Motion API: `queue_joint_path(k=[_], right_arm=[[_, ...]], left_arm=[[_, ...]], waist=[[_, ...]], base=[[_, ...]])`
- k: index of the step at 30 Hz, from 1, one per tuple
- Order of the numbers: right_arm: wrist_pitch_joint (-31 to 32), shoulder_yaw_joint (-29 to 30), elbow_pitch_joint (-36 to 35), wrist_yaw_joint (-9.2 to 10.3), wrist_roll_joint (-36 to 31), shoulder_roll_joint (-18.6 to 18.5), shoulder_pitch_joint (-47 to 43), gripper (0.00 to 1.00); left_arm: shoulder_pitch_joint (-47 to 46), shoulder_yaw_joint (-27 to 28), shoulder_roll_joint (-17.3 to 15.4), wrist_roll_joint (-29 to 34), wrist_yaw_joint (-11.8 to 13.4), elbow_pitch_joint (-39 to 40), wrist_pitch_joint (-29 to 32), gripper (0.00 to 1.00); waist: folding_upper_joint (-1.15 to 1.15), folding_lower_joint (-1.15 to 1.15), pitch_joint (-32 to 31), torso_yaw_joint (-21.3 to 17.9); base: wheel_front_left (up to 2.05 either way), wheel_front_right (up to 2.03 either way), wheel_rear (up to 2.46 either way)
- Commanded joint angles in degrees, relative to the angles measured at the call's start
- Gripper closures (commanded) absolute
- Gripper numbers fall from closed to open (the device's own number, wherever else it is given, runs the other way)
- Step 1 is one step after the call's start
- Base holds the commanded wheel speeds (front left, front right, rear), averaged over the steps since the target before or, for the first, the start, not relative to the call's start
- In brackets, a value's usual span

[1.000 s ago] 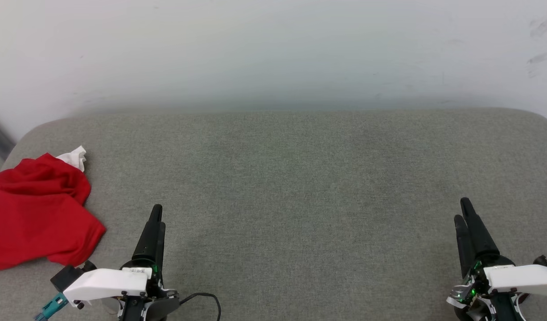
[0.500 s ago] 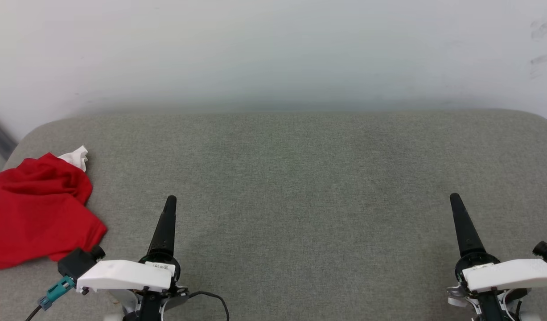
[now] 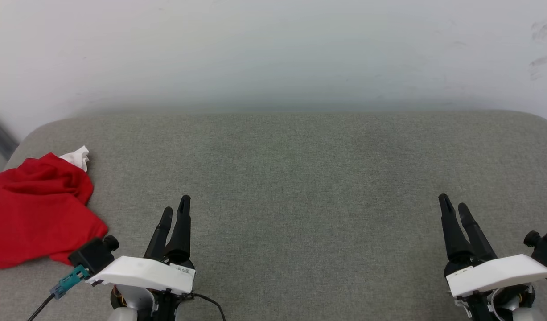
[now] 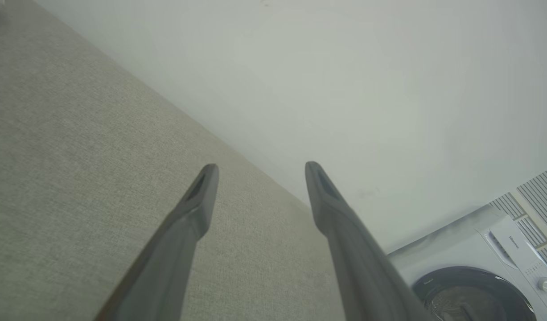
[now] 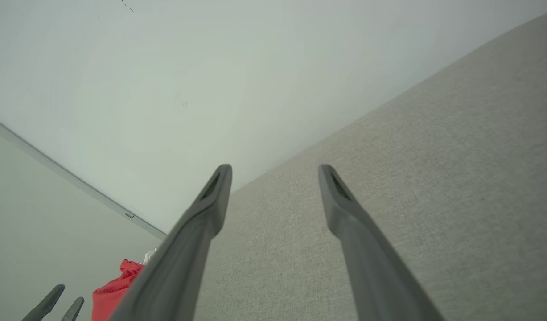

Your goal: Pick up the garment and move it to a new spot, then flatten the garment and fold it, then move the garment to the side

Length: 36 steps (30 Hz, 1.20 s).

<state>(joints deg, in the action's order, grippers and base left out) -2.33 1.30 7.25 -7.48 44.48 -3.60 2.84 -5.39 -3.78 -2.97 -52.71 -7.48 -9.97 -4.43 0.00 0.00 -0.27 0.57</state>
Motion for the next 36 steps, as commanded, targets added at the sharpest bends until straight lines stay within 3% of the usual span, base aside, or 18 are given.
queue_joint_path(k=[1, 15, 36], right_arm=[[0.2, 0.1, -1.2, -0.02, -2.8, -0.2, 0.2, 0.0], [0.7, 0.7, -3.0, -0.02, -15.3, 0.4, -0.5, 0.0], [0.7, 2.1, -4.9, -0.01, -28.4, 0.7, -1.9, 0.0]], left_arm=[[-1.7, -0.3, -0.5, 2.8, 0.0, 0.4, -0.7, 0.0], [-2.2, -1.4, -0.6, 16.7, 0.4, -0.4, -3.1, 0.0], [-3.0, -2.3, -0.7, 29.6, 0.6, -2.7, -6.1, 0.0]], waist=[[0.0, 0.0, 0.0, 0.0], [0.0, 0.0, 0.0, 0.3], [0.0, 0.0, -0.3, 0.5]], base=[[0.0, 0.0, 0.0], [0.0, 0.0, 0.0], [0.0, 0.0, 0.0]])
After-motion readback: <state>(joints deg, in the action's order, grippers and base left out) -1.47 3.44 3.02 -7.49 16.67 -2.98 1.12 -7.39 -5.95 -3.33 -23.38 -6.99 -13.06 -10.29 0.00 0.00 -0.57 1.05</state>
